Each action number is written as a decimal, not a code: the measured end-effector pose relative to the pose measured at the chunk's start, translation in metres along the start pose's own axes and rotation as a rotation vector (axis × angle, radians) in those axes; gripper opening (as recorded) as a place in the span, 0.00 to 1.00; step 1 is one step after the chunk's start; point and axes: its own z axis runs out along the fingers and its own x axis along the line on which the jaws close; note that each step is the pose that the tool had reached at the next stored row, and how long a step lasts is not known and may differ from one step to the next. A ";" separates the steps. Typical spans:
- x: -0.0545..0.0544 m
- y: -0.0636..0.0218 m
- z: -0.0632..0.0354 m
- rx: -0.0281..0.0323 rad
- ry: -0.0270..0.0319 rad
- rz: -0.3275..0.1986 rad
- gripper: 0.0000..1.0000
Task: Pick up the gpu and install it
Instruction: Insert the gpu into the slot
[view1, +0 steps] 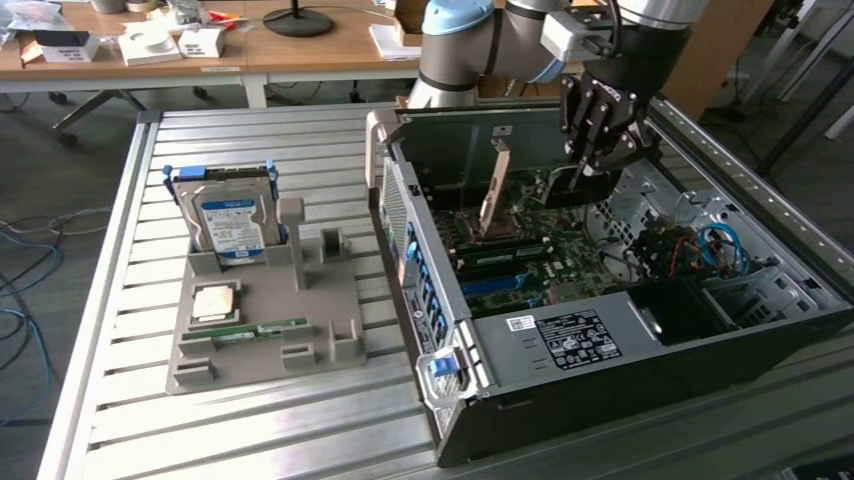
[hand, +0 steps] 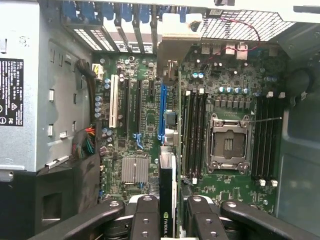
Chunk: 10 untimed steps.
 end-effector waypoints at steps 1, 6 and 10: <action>0.000 0.0000 0.0000 0.0000 0.0000 0.000 0.26; 0.000 0.0000 0.0041 0.0002 -0.0002 0.000 0.26; 0.000 -0.0001 0.0083 0.0005 -0.0006 0.000 0.26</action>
